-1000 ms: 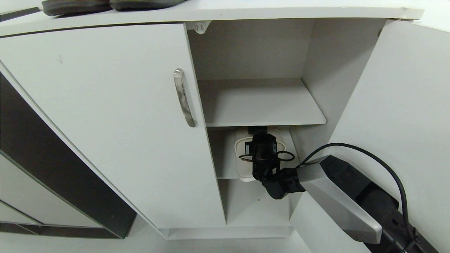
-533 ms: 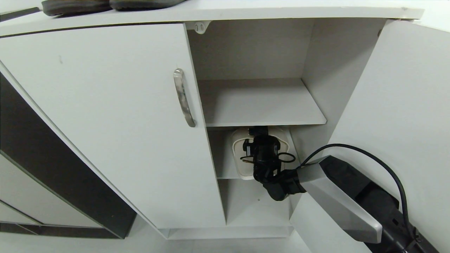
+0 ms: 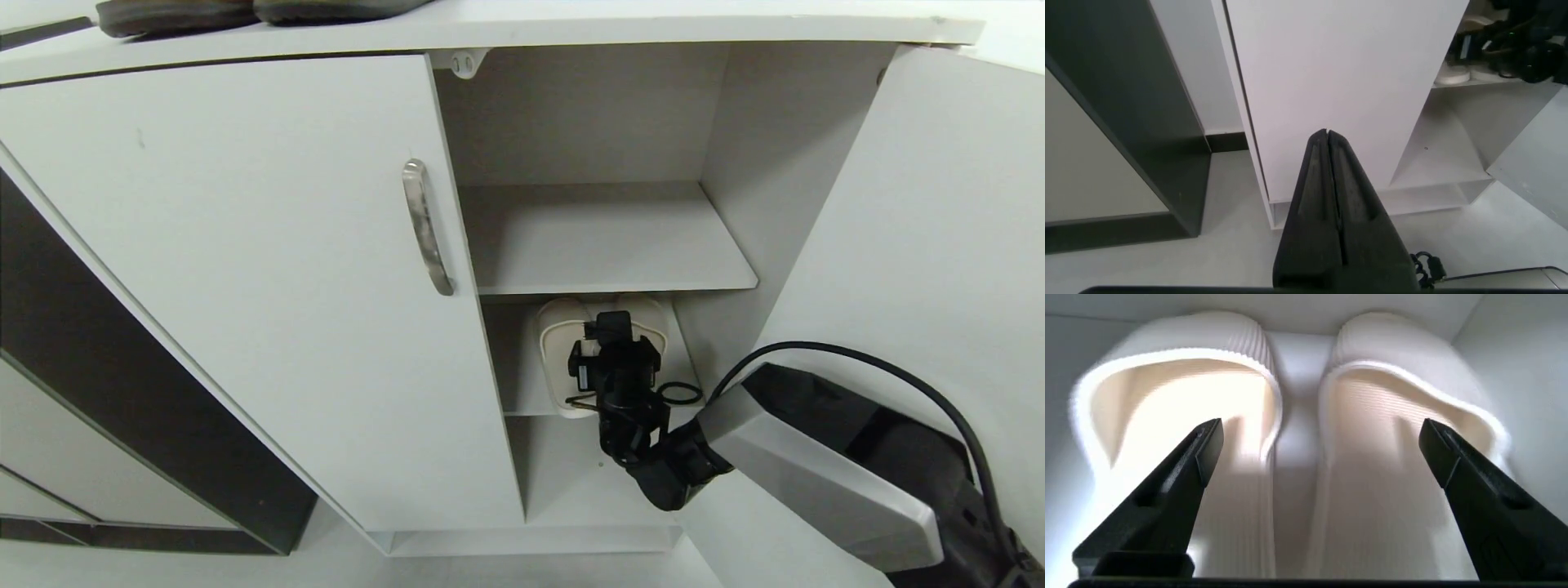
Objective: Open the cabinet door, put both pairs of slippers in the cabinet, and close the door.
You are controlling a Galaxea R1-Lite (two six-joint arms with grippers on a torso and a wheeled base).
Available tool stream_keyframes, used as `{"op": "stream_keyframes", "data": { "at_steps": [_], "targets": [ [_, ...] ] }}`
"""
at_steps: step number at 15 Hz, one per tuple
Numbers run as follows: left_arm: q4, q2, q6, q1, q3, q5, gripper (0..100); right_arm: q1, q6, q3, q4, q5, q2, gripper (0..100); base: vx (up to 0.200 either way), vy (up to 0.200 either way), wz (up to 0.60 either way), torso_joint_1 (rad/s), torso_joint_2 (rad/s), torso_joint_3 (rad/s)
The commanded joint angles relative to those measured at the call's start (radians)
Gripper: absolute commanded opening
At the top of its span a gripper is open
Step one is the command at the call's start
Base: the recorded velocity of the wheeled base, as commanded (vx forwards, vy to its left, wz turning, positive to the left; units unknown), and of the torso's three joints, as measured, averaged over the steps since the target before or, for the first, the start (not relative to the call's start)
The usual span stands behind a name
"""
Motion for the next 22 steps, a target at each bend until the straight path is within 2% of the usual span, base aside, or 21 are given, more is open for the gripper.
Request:
{"op": "stream_keyframes", "data": {
  "at_steps": [1, 4, 6, 7, 14, 16, 18, 22],
  "targets": [
    [0.001, 0.001, 0.0, 0.0, 0.0, 0.0, 0, 0.051, -0.001, 0.22, -0.095, 0.0, -0.143, 100, 0.0, 0.0, 0.0, 0.0, 0.0, 0.0],
    [-0.001, 0.001, 0.0, 0.0, 0.0, 0.0, 0, 0.129, -0.002, 0.605, -0.284, 0.008, -0.274, 100, 0.0, 0.0, 0.0, 0.0, 0.0, 0.0],
    [-0.001, 0.001, 0.0, 0.0, 0.0, 0.0, 0, 0.171, -0.002, 0.769, -0.33, 0.038, -0.321, 100, 0.0, 0.0, 0.0, 0.0, 0.0, 0.0],
    [0.001, 0.001, 0.001, 0.0, 0.0, 0.0, 0, 0.188, -0.004, 0.796, -0.354, 0.046, -0.326, 100, 0.0, 0.0, 0.0, 0.0, 0.0, 0.0],
    [0.001, 0.001, 0.001, 0.0, 0.0, 0.0, 0, 0.186, -0.013, 0.79, -0.364, 0.055, -0.315, 100, -0.2, 0.0, 0.0, 0.002, 0.0, 0.003],
    [-0.001, 0.001, 0.017, 0.0, 0.0, 0.005, 0, 0.186, -0.013, 0.793, -0.365, 0.055, -0.315, 100, -0.2, 0.0, 0.0, 0.0, 0.0, 0.005],
    [-0.001, 0.001, 0.007, 0.0, 0.0, 0.023, 0, 0.186, -0.014, 0.796, -0.383, 0.057, -0.315, 100, 0.0, 0.0, 0.0, 0.0, 0.0, 0.0],
    [-0.001, 0.001, 0.006, 0.0, 0.0, 0.022, 0, 0.185, -0.016, 0.795, -0.385, 0.057, -0.317, 100, 0.0, 0.0, 0.0, 0.0, 0.0, 0.0]
  ]
}}
